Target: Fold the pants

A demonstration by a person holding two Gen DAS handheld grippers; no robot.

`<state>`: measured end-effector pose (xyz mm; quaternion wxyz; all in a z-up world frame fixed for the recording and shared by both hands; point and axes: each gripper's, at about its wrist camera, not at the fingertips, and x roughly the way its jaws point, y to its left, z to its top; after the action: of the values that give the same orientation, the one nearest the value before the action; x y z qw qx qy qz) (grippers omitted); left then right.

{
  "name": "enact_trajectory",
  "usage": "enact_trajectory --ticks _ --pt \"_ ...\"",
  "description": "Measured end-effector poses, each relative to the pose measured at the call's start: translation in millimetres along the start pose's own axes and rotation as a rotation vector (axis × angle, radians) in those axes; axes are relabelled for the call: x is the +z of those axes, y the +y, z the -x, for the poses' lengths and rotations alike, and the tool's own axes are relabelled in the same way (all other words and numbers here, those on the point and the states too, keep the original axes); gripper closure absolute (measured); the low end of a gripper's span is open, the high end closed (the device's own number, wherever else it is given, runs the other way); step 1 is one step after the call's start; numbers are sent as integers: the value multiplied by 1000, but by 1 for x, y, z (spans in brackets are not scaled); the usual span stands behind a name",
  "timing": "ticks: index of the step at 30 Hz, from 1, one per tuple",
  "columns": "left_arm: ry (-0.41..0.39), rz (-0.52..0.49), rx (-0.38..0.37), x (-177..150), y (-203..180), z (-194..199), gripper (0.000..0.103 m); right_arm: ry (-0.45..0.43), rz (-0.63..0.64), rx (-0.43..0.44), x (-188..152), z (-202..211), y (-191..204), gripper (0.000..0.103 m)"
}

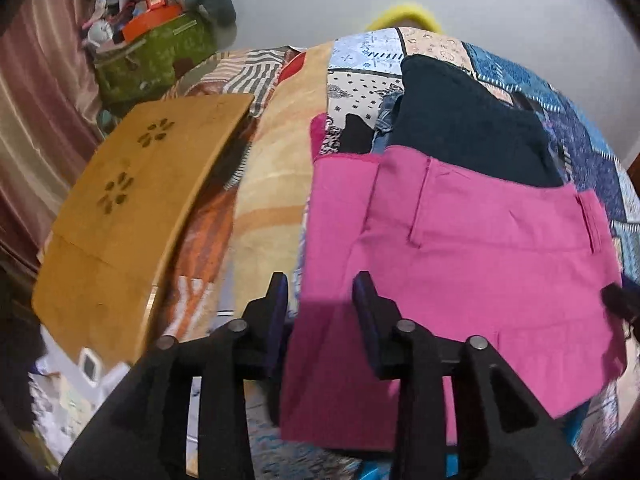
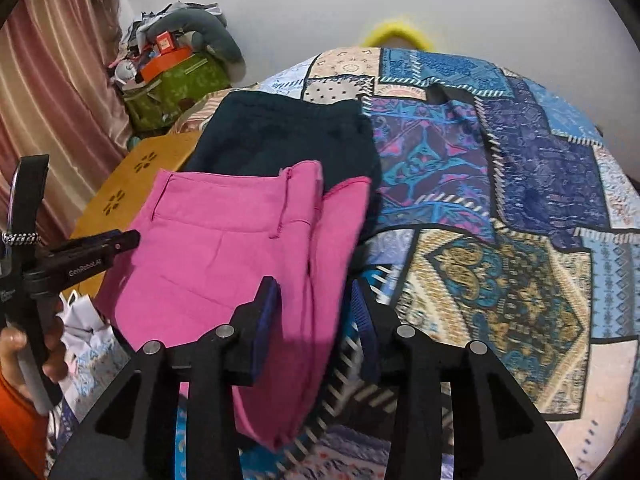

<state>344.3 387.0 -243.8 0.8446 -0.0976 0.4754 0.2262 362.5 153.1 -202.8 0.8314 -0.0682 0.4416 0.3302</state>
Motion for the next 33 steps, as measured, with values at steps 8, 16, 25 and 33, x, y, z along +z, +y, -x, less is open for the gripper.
enact_trajectory --ticks 8,16,25,33 --pt "-107 -31 20 -14 8 85 67 -111 33 10 6 77 8 68" --pt "-314 -48 -54 -37 2 234 67 -322 104 90 -2 199 45 68" --pt "-610 -96 -126 -113 -18 398 67 -568 199 186 -55 328 88 68" --pt "-800 -79 -105 -190 -25 463 44 -661 249 207 -108 370 105 58"
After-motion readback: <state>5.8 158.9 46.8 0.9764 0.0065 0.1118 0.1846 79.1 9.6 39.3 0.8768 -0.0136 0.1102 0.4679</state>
